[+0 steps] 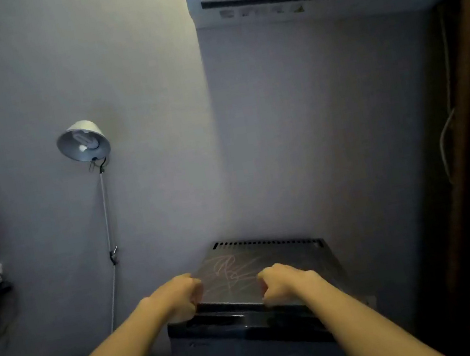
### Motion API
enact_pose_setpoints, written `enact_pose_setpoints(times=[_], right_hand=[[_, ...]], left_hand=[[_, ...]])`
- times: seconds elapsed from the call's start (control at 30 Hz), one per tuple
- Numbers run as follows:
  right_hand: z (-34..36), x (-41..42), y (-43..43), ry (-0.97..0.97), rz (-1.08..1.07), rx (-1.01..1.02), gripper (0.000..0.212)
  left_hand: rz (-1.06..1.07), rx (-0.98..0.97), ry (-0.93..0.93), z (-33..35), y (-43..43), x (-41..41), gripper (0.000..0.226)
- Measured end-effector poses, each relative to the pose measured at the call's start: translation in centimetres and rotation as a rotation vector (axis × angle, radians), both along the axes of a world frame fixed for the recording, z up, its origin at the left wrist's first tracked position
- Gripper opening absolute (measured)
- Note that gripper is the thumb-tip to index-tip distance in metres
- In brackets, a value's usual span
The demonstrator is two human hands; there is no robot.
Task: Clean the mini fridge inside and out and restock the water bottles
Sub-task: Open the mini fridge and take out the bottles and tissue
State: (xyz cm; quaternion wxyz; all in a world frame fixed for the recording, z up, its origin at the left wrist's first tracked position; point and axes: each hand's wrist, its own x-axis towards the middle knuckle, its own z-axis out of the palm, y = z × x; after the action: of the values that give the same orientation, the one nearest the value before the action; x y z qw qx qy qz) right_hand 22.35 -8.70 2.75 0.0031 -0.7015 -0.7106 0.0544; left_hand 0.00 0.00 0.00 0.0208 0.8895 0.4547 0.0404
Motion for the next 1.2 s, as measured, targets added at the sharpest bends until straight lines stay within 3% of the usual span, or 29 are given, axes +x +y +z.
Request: enact_pose_setpoints(times=[0.17,0.4,0.5,0.6,0.73,0.83,1.03,1.2], right_hand=[[-2.4,-3.6,1.7,0.004,0.124,-0.093,0.025],[-4.0,-8.9,3.7,0.061,0.172,-0.07,0.024],[-4.3,-11.0,4.2,0.013,0.157,-0.069,0.01],[-4.7,-12.6,4.7,-0.028,0.098,-0.034,0.024],[-5.2,-14.5,5.1,-0.057,0.025,0.013,0.004],[-5.6,-15.5,5.2,-0.052,-0.081,0.055,0.024],[-6.4,-16.5,4.9,-0.097,-0.227,0.097,0.031],[-7.0,-16.8,5.5,-0.098,-0.313,0.11,0.031]], left_hand=[[0.051,0.026,-0.016,-2.2,-0.6,-1.4,0.023],[0.072,0.053,-0.025,-3.4,0.9,-2.7,0.037],[0.028,0.047,0.003,-4.2,1.9,-3.3,0.039],[-0.026,0.043,-0.021,-5.3,3.2,-4.0,0.042],[-0.106,0.102,-0.062,-6.7,4.0,-4.4,0.046],[-0.145,0.135,-0.075,-7.4,4.1,-4.8,0.047],[-0.163,0.221,-0.137,-7.6,3.6,-4.7,0.026],[-0.197,0.217,-0.152,-7.3,3.2,-4.9,0.026]])
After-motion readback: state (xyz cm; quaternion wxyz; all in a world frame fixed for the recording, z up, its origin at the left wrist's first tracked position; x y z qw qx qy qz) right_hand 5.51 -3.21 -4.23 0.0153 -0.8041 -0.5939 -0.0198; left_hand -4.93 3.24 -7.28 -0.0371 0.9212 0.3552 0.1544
